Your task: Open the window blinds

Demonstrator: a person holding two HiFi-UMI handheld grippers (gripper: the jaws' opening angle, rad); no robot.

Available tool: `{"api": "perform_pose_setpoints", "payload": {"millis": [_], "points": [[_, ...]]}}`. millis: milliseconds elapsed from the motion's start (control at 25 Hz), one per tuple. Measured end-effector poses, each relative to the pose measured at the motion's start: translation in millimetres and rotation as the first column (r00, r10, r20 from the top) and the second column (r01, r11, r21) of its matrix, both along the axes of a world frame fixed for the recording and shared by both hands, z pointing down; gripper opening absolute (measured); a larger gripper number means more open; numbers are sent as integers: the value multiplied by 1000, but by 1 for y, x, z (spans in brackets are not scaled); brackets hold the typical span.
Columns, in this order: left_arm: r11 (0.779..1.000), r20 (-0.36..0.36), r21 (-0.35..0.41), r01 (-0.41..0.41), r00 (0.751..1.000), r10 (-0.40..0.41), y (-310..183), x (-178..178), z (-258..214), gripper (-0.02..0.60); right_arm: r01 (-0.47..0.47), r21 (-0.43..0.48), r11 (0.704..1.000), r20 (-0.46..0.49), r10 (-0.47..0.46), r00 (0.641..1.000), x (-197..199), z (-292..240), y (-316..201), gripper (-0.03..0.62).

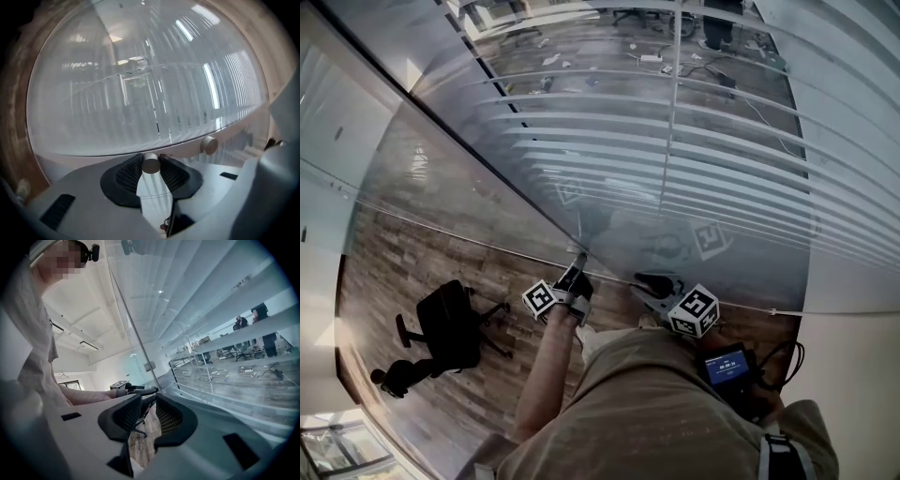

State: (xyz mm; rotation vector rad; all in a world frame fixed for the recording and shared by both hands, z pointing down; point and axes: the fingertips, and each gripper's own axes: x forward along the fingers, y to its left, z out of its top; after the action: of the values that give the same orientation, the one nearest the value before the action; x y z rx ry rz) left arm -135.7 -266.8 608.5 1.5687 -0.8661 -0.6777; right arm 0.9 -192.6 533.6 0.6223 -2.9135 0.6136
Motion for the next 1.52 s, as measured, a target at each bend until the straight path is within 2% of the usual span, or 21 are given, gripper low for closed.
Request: {"api": "perform_pose_setpoints", "payload": {"millis": [160,320,560,680,800,880,1000,1040,1080,1120,1160,1240,1280,1360,1400,1440,1480,1520], "points": [[997,-176,-56,60,982,-69,0,-4,7,133,0,0,1000,-3,0,1000,0,0,2,103],[990,-334,-114,88,935,-122,-1,-3,12,133,1,-2,1000,-5,-1,1000,2,2,4,103],[980,-456,-166,107,873,-172,-5,-1,18,133,6,-3,1000,-6,-6,1000,2,5,5,103],[978,-477,-175,112,860,-184,-6,-1,17,133,8,-4,1000,-7,-8,1000,1,4,6,103],[977,-436,-172,129,879,-193,-7,-4,17,133,7,-8,1000,-8,-7,1000,1,6,7,103],[979,-353,-150,139,917,-185,-5,-8,17,135,5,-10,1000,-8,-5,1000,2,6,7,103],[990,-136,-73,117,983,-126,0,-10,13,159,0,-10,1000,-10,0,1000,4,7,6,103],[994,-43,-39,98,994,-100,1,-8,12,163,-2,-11,1000,-10,1,1000,5,9,6,103],[997,69,-6,72,995,-72,3,-7,11,166,-3,-12,1000,-9,3,1000,6,10,6,103],[999,202,21,41,978,-44,4,-6,12,166,-3,-13,1000,-9,3,1000,6,10,6,103],[999,341,40,8,940,-21,4,-6,14,166,-3,-14,1000,-8,3,1000,6,11,6,103],[996,579,71,-59,815,7,2,-6,16,166,0,-14,1000,-9,-1,1000,5,10,7,103],[992,664,83,-90,748,12,0,-5,15,166,2,-14,1000,-9,-2,1000,5,10,7,103],[985,775,99,-142,631,13,-3,-4,11,164,4,-15,1000,-9,-4,1000,4,10,7,103],[982,810,104,-160,586,10,-3,-4,10,164,4,-15,1000,-9,-4,1000,4,10,7,103],[979,834,108,-175,551,7,-2,-4,9,164,3,-16,1000,-8,-3,1000,4,10,7,103],[975,848,113,-190,530,5,-1,-2,8,164,4,-17,1000,-8,-4,1000,4,10,8,103],[972,853,119,-204,521,5,0,1,6,164,5,-16,1000,-8,-5,1000,4,10,8,103]]}}
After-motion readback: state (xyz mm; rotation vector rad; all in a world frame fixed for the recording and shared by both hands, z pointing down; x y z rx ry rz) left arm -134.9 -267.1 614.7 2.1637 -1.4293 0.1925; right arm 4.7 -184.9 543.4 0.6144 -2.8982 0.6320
